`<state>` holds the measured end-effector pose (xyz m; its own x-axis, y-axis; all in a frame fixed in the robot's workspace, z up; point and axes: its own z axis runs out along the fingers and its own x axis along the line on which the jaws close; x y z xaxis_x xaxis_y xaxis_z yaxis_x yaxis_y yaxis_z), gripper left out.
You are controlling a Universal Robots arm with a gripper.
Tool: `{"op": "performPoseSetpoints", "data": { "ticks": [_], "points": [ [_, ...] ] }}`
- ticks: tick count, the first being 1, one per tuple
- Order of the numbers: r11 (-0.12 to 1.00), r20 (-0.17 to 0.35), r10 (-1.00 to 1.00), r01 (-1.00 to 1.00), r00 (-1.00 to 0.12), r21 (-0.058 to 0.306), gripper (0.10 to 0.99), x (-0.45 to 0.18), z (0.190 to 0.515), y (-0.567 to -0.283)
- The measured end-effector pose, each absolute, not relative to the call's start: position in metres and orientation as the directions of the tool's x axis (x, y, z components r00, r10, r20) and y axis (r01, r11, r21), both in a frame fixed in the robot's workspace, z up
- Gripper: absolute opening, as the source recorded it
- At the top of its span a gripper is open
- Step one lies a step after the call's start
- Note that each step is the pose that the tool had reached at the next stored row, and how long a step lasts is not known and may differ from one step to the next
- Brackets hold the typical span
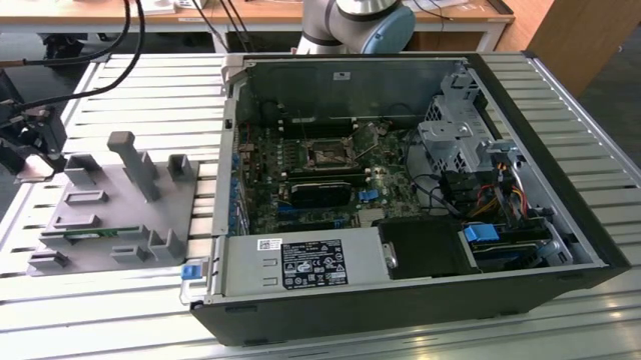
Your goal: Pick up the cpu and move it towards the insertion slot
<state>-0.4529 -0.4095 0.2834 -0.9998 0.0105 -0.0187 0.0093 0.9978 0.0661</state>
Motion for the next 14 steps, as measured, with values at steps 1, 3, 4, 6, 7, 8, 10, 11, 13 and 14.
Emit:
{"op": "performPoseSetpoints", "data": {
  "ticks": [1, 3, 4, 6, 7, 8, 10, 11, 13, 14],
  "points": [
    [0.998, -0.019, 0.011, 0.009, -1.0, 0.066, 0.545, -0.453, 0.285, -0.409],
    [0.998, -0.019, 0.011, 0.009, -1.0, 0.066, 0.545, -0.453, 0.288, -0.409],
    [0.998, -0.019, 0.011, 0.009, -1.0, 0.066, 0.545, -0.453, 0.29, -0.409],
    [0.998, -0.019, 0.011, 0.009, -1.0, 0.066, 0.545, -0.453, 0.293, -0.409],
    [0.998, -0.019, 0.011, 0.009, -1.0, 0.066, 0.545, -0.453, 0.295, -0.409],
    [0.998, -0.019, 0.011, 0.009, -1.0, 0.066, 0.545, -0.453, 0.297, -0.409],
    [0.998, -0.019, 0.011, 0.009, -1.0, 0.066, 0.545, -0.453, 0.301, -0.409],
    [0.998, -0.019, 0.011, 0.009, -1.0, 0.066, 0.545, -0.453, 0.303, -0.409],
    [0.998, -0.019, 0.011, 0.009, -1.0, 0.066, 0.545, -0.453, 0.307, -0.409],
    [0.998, -0.019, 0.011, 0.009, -1.0, 0.066, 0.545, -0.453, 0.309, -0.409]
  ]
}}
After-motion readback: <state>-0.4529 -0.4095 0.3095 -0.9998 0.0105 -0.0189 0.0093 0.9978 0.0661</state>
